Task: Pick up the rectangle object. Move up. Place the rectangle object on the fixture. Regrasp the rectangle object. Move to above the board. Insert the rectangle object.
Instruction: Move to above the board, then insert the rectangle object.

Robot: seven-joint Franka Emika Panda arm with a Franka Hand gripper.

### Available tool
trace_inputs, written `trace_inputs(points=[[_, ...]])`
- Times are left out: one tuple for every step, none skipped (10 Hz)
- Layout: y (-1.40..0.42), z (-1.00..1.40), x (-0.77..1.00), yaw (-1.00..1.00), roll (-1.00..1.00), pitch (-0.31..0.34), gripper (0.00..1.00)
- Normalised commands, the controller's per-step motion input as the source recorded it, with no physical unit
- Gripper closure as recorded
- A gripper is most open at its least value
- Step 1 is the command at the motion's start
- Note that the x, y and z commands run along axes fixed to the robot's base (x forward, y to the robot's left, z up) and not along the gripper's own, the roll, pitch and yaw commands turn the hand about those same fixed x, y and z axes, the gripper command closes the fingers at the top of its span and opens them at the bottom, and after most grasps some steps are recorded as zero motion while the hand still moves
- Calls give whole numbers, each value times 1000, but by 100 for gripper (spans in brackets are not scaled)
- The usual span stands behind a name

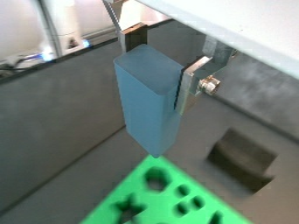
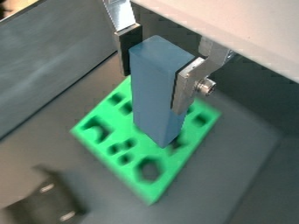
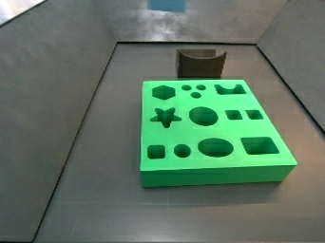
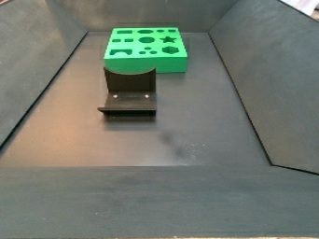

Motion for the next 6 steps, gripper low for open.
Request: trace_inputs(points=[[-386, 109, -285, -20, -386, -15, 100], [-260, 67, -195, -13, -307, -12, 100], [-23, -11, 0, 0, 0, -6, 100], [-66, -117, 0, 69, 0, -17, 100], [-200, -137, 297, 137, -23, 0, 100], [-191, -114, 511, 177, -80, 0, 100]])
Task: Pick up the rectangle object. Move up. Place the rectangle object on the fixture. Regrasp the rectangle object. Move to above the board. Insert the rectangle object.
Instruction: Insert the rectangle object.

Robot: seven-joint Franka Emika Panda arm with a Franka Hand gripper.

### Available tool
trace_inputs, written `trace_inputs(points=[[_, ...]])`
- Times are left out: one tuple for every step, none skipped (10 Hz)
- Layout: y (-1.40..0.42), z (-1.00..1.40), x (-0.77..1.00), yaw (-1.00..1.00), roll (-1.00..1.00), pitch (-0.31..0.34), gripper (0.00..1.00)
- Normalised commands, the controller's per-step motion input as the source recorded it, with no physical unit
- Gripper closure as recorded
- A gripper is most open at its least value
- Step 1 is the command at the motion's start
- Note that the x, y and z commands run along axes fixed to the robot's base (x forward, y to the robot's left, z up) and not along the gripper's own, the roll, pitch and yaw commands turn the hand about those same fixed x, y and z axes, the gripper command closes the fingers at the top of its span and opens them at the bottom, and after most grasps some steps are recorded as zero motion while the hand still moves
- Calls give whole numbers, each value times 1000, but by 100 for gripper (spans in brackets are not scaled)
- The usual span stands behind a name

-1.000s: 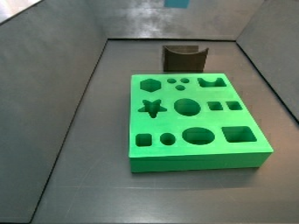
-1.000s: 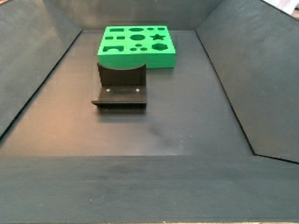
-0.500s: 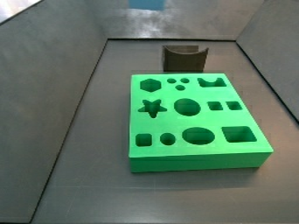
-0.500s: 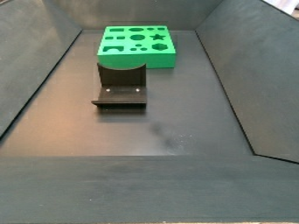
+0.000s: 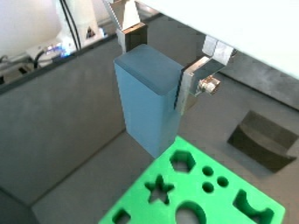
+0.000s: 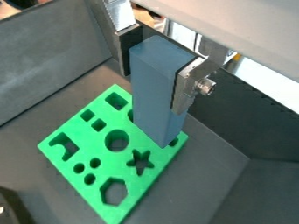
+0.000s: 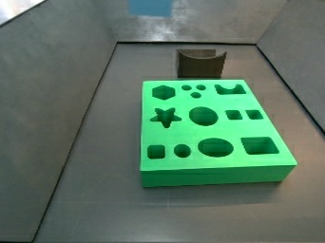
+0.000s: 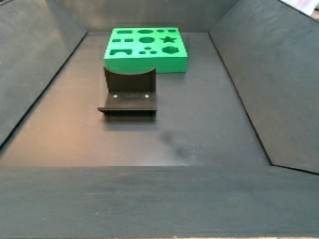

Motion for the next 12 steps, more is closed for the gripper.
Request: trace_inputs(points=[[-240, -89, 534, 180, -64, 7, 100], [-266, -97, 589, 197, -30, 13, 100], [-300, -69, 680, 226, -20, 14, 100], [-326, -89, 731, 226, 0, 26, 100], [-346, -57, 751, 203, 0, 21, 100], [-314, -34, 797, 214, -3, 16, 100], [-297, -169, 891, 237, -11, 11, 100], [-314, -351, 983, 200, -26, 10, 100], [-220, -377, 946, 171, -54, 4, 100], [-151, -346, 903, 171, -79, 0, 100], [-97, -183, 900, 191, -114, 0, 100], [-100, -160, 926, 206, -107, 0, 100]])
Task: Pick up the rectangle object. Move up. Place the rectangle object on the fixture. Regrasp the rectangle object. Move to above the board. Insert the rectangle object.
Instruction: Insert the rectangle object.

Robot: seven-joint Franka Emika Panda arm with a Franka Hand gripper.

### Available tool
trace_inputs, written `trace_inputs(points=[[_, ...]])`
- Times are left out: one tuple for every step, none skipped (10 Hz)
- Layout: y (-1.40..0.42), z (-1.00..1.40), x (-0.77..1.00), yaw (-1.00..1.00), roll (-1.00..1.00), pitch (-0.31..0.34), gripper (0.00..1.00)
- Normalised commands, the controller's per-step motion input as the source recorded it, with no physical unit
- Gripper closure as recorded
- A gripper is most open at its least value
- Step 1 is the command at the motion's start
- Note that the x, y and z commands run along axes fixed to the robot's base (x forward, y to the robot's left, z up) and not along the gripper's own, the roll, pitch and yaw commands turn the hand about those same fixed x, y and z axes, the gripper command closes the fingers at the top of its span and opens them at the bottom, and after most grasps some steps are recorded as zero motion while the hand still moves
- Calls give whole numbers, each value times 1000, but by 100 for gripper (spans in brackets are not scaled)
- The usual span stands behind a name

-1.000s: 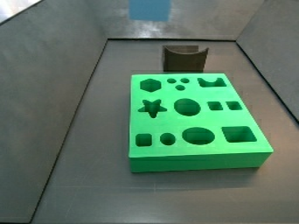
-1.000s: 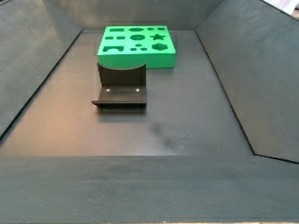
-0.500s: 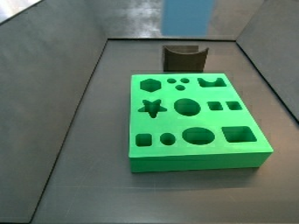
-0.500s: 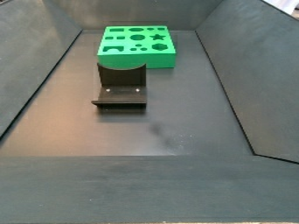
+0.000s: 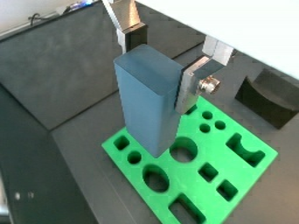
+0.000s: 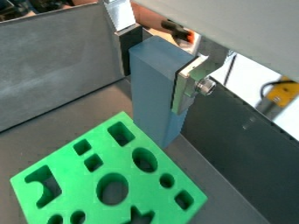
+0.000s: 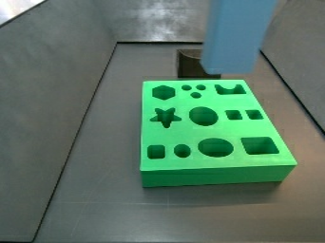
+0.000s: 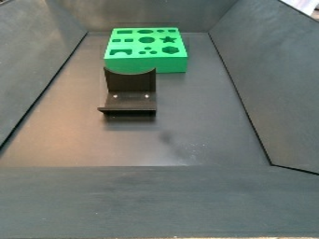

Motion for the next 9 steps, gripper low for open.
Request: trace_inputs(points=[[0, -17, 463, 154, -124, -10, 100], [-34, -31, 3, 0, 0, 0, 100], [17, -86, 86, 0, 0, 0, 100], [0, 0, 709, 0, 63, 83, 100], [0, -40, 940, 0, 99, 133, 100], [0, -140, 960, 0, 166, 131, 100], [0, -234, 943, -3, 246, 121, 100], [0, -343, 911, -26, 310, 91, 100], [0, -389, 943, -3, 349, 70, 100]])
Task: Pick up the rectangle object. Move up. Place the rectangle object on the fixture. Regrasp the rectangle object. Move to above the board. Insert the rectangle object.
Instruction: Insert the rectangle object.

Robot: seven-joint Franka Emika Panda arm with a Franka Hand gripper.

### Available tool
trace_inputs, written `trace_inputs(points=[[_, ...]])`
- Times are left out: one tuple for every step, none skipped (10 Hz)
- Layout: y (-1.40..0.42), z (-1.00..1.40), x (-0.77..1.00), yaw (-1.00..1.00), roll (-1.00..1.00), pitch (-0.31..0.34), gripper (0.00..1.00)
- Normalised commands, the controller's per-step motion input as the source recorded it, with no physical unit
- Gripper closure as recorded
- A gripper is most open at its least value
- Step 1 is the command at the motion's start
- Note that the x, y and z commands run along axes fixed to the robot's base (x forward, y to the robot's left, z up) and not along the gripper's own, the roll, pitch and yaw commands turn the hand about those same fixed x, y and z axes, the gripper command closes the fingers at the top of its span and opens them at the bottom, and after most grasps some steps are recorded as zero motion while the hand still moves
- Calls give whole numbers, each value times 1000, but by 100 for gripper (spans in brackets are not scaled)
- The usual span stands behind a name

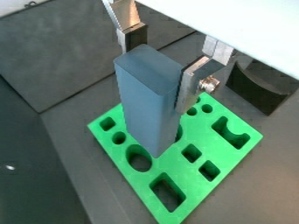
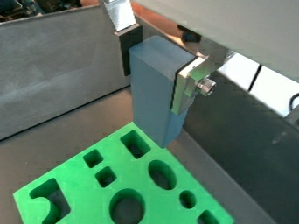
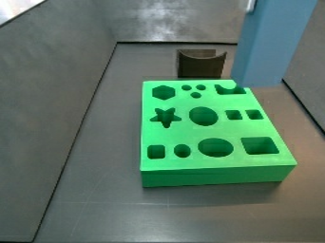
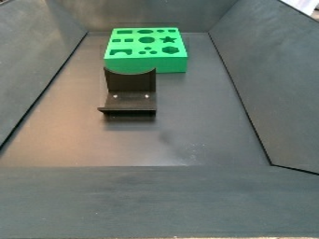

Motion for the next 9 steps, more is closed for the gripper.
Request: trace_inputs(points=[[-49, -369, 937, -26, 286, 47, 100], [-109, -337, 923, -60, 201, 24, 100], [-189, -340, 914, -66, 134, 3, 100], [-203, -354, 843, -49, 96, 0, 100], [-189, -371, 729, -6, 24, 0, 100], [-203, -440, 794, 0, 69, 7, 100], [-126, -446, 820, 0, 76, 16, 100], [-43, -460, 780, 0, 79, 11, 100], [-37, -451, 743, 0, 74, 3, 100]])
